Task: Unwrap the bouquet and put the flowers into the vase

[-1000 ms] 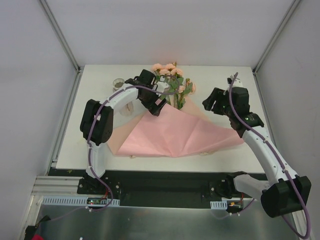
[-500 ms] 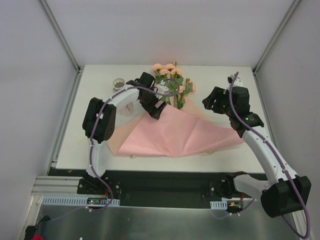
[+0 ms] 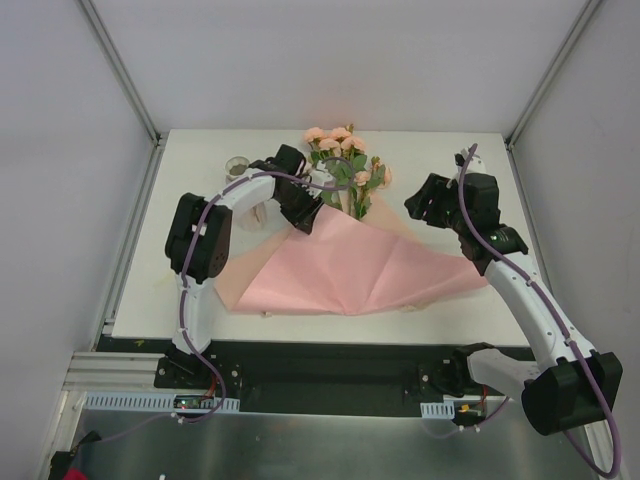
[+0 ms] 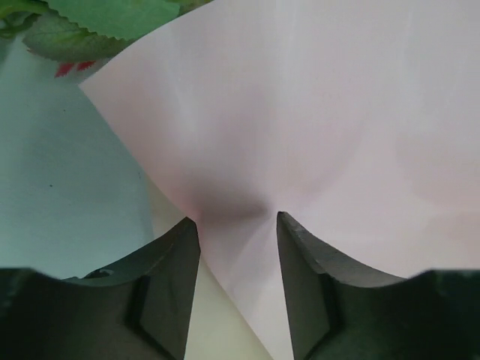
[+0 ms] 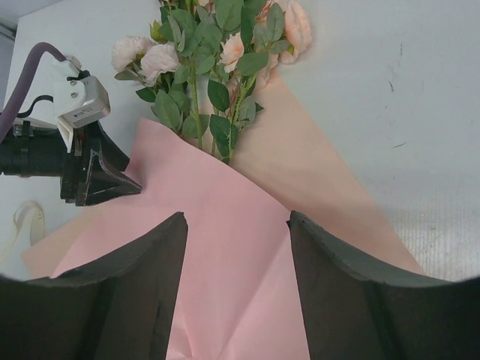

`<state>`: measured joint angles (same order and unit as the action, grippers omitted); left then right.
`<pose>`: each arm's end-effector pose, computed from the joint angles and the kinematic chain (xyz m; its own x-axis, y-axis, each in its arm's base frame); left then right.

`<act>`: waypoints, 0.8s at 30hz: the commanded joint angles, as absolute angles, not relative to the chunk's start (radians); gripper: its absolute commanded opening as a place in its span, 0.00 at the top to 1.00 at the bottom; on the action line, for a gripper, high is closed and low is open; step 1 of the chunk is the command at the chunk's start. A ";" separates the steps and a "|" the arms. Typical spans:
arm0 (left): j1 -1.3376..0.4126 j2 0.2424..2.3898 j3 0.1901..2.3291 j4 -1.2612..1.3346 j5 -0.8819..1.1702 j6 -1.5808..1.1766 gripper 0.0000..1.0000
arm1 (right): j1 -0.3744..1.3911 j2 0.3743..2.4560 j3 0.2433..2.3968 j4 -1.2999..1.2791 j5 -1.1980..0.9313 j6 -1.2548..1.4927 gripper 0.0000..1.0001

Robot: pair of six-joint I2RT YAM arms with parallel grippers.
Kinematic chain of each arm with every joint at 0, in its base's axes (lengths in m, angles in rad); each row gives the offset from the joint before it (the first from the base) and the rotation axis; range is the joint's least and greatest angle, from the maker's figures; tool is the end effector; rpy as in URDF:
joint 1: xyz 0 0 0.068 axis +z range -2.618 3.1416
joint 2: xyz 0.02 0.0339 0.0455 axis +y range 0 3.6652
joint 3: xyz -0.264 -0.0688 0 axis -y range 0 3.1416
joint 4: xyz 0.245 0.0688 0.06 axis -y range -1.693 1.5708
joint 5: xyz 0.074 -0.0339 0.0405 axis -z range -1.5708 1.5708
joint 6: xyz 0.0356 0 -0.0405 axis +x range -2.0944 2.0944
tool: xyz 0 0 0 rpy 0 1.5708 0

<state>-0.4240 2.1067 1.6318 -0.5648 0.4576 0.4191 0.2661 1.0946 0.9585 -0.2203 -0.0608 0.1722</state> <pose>0.4071 -0.2010 0.1905 -0.4847 0.6193 -0.6177 0.8432 0.5185 -0.1419 0.2431 0.0685 0.3361 -0.3860 0.0721 -0.9197 -0.2550 0.9497 0.1815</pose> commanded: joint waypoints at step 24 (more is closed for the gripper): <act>-0.502 1.887 1.536 -0.575 0.390 0.454 1.00 | 0.262 1.071 0.999 -0.178 -0.098 0.204 0.41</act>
<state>-0.4911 1.9217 1.5665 -0.5621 0.4286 0.4282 0.2661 1.0946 0.9592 -0.2192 -0.0856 0.1852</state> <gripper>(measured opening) 0.007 0.592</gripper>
